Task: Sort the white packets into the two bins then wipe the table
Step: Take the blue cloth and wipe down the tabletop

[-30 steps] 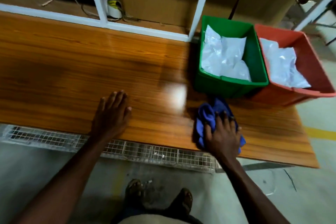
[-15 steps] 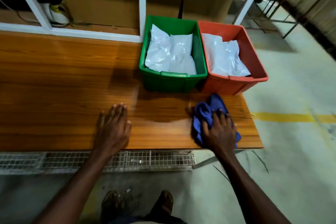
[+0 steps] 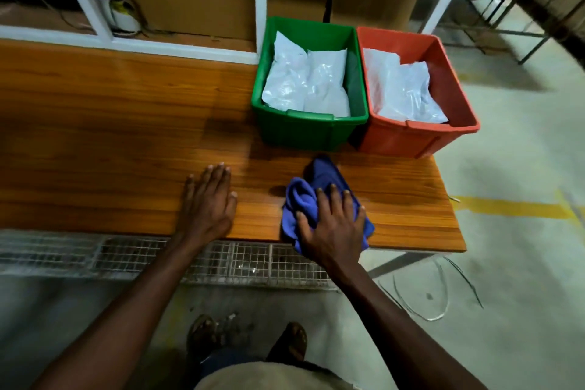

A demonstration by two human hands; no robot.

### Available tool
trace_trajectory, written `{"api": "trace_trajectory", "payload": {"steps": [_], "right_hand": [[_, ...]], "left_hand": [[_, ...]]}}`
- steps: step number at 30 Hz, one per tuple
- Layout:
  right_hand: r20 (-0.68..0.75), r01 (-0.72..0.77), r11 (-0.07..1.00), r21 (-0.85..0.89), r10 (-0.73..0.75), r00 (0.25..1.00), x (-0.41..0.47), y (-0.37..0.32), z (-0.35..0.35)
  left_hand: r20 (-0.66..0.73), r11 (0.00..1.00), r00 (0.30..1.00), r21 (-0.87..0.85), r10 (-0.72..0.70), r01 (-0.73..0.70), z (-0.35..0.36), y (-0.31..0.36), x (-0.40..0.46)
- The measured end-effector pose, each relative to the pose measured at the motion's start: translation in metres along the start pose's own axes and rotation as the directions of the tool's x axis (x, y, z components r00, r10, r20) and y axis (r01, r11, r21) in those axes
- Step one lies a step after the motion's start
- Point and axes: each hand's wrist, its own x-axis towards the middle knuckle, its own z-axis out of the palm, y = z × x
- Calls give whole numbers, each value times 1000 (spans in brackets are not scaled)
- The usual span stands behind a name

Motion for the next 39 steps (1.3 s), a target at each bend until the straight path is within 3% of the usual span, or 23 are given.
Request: {"api": "trace_trajectory", "payload": {"steps": [5, 13, 19, 23, 27, 30, 39], "right_hand": [[-6, 233, 969, 85, -233, 972, -12, -56, 6], [127, 436, 893, 113, -448, 885, -10, -147, 22], [154, 424, 899, 107, -437, 886, -3, -214, 33], [148, 420, 902, 95, -430, 891, -5, -249, 39], [171, 465, 881, 86, -473, 864, -6, -282, 45], [202, 482, 872, 87, -489, 849, -4, -310, 51], [211, 558, 819, 134, -574, 791, 0, -375, 67]], "left_hand": [[-19, 995, 995, 22, -93, 93, -15, -35, -6], [-32, 938, 940, 70, -339, 340, -46, -186, -22], [-71, 953, 952, 42, -297, 300, -37, -194, -22], [-111, 982, 976, 15, -185, 188, -36, -214, -24], [-198, 960, 942, 17, -271, 280, -51, -276, -30], [-144, 936, 929, 40, -341, 349, -61, -320, -38], [-145, 959, 954, 73, -262, 274, -62, -340, -43]]}}
